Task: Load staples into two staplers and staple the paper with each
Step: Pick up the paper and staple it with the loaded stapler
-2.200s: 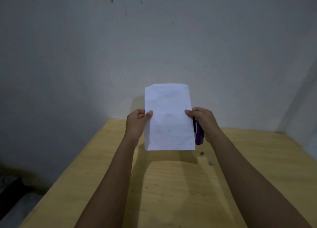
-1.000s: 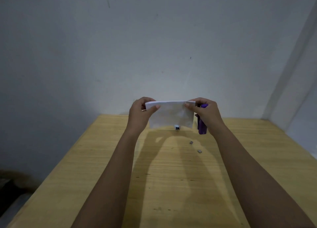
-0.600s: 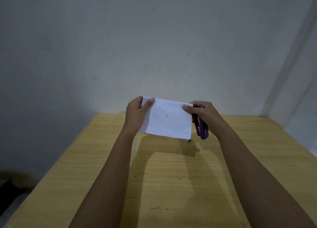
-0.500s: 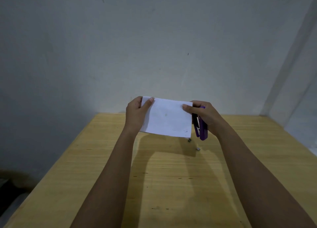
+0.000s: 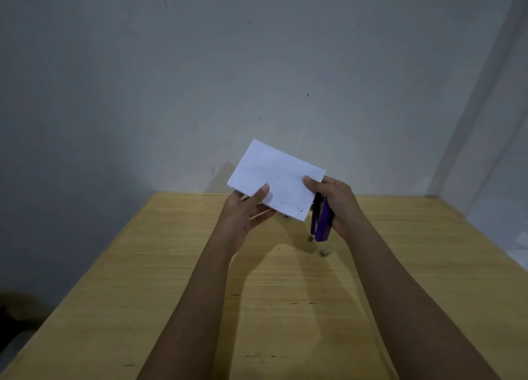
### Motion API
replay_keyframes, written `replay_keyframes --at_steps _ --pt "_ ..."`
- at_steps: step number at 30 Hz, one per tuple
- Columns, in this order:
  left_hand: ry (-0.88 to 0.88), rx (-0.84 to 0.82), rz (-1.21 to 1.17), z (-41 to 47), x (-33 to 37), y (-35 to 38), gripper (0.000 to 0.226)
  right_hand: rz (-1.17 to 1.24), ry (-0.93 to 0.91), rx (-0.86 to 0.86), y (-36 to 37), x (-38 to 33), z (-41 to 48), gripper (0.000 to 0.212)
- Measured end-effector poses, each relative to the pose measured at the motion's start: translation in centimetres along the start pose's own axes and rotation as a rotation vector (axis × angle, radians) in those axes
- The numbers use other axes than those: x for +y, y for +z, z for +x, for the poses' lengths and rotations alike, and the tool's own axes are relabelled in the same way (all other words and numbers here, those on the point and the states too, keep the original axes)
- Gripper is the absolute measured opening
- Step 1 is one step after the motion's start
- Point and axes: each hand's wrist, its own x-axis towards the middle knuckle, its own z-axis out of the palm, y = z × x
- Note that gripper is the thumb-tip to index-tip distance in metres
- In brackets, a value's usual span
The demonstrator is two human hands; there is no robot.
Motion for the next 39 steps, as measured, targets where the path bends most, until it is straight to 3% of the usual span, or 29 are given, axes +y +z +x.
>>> replay_keyframes --at_steps 6,10,15,17,24,27,32,36,39 --pt "0.087 0.114 0.159 -0.2 -1.2 0.6 0.031 -0.137 0.009 -0.06 0.6 0.8 -0.5 0.025" --pt "0.052 0.052 0.135 -0.5 -1.1 0.9 0.027 -0.069 0.004 0.037 0.6 1.1 -0.3 0.018" --pt "0.097 0.084 0.138 -0.5 -1.7 0.9 0.015 -0.158 -0.022 -0.062 0.8 1.3 -0.6 0.025" --pt "0.104 0.123 0.122 -0.4 -2.1 0.6 0.015 -0.203 -0.021 -0.084 0.8 1.5 -0.6 0.013" --pt "0.029 0.071 0.051 -0.9 -3.8 1.3 0.026 -0.13 0.012 -0.018 1.1 2.6 -0.3 0.024" --pt "0.042 0.091 0.046 -0.8 -4.1 1.2 0.024 -0.178 -0.001 -0.022 1.5 2.8 -0.4 0.019" --pt "0.022 0.213 -0.02 -0.2 -3.4 -0.1 0.015 0.204 0.235 0.056 1.4 2.0 -0.4 0.014" --pt "-0.025 0.299 -0.153 0.1 -2.5 -1.4 0.016 0.436 0.301 0.038 0.7 1.7 -0.4 0.008" --pt "-0.037 0.338 -0.218 0.2 -2.4 -1.6 0.022 0.48 0.319 -0.064 0.6 2.1 -0.3 0.028"
